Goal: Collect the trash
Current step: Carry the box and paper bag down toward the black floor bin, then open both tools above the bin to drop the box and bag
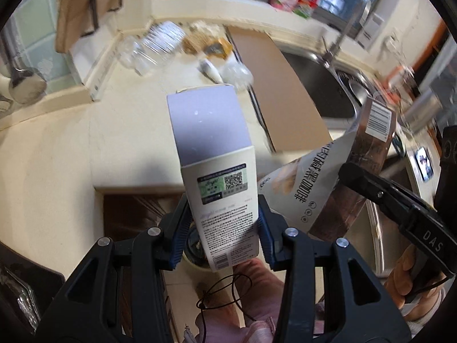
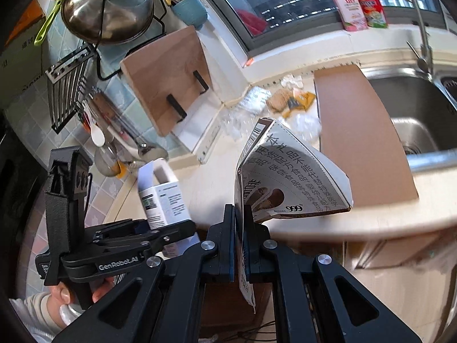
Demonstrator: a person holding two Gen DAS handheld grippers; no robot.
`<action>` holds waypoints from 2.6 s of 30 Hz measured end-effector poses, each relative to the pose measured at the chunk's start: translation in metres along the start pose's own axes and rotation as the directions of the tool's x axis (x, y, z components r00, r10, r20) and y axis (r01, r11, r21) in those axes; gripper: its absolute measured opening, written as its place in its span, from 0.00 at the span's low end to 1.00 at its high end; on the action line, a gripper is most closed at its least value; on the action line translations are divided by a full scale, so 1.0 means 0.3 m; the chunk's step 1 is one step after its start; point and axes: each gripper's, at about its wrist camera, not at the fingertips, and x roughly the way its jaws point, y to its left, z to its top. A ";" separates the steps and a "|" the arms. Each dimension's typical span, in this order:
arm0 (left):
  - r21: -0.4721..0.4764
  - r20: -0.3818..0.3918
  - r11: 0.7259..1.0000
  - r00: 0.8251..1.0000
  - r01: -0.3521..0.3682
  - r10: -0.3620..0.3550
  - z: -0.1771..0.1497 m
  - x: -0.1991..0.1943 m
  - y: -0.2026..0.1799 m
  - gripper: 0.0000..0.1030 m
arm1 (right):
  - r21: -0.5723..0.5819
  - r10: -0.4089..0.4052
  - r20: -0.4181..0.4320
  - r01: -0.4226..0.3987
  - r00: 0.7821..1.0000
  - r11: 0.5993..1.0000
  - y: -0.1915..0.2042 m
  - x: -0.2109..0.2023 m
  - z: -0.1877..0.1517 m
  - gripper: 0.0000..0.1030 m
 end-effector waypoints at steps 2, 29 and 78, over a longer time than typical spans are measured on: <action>0.023 -0.023 1.000 1.000 0.010 -0.009 -0.038 0.015 -0.027 0.39 | 0.010 -0.011 -0.012 0.011 1.000 1.000 0.001 -0.020 -0.058 0.04; 0.073 -0.329 0.997 0.943 -0.024 0.047 -0.452 0.633 -0.165 0.39 | 0.125 -0.081 -0.343 0.131 0.936 0.984 -0.448 0.365 -0.582 0.04; -0.106 -0.446 0.982 0.890 -0.154 0.091 -0.758 1.299 0.201 0.46 | 0.256 -0.056 -0.540 0.227 0.840 0.940 -0.906 1.116 -1.073 0.63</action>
